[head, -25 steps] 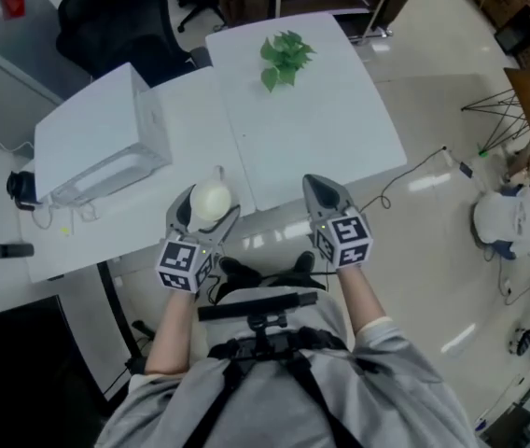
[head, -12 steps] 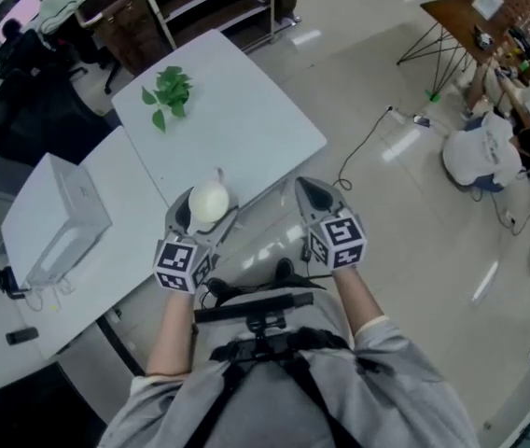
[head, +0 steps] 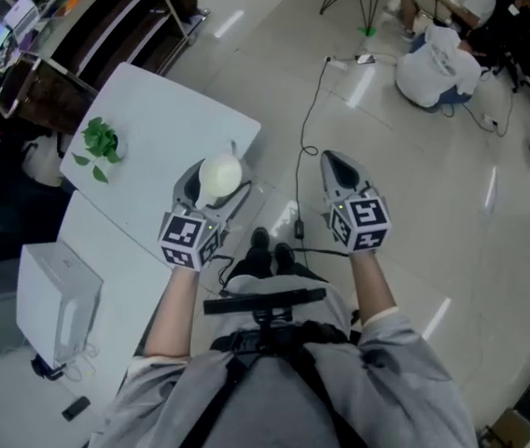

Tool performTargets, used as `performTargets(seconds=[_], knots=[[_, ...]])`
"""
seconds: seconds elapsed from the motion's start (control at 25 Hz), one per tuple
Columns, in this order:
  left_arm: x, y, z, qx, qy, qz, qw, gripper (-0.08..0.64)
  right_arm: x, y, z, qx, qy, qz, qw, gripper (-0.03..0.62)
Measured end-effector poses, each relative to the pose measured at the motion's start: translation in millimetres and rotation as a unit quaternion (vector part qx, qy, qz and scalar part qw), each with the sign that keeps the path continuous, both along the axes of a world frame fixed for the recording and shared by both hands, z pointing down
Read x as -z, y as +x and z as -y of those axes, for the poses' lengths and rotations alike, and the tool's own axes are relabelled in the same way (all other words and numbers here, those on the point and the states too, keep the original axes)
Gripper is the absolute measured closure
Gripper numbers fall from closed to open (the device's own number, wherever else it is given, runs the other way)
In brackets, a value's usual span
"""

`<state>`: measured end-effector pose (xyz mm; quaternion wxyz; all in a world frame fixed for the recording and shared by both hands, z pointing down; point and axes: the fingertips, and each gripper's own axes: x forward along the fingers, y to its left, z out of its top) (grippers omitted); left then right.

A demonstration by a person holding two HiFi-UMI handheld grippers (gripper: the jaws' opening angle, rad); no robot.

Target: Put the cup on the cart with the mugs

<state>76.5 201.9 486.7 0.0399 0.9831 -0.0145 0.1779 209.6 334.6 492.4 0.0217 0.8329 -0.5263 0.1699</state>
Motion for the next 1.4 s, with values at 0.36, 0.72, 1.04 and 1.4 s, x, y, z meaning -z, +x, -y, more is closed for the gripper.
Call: performTargets(seconds=[0.36,0.72,1.04,1.4], knots=[[2,80,-17,-0.124,-0.002,-0.004,0.9922,0.141,-5,35,-40,-0.117,-0.008,0.010,0.993,0.589],[1,116,10,-0.162,-0.004,-0.003,0.9868,0.141,-5,54,-5,-0.140,0.003,0.011,0.990,0.589],[-2,137,20,-0.184,-0.007,-0.001,0.9828,0.141,-5,60,20,-0.139,0.001,0.012,0.990,0.589],[-8,182,23,-0.184,-0.017,0.000,0.9828,0.141,1,105,29,-0.129,-0.008,0.003,0.992,0.589]])
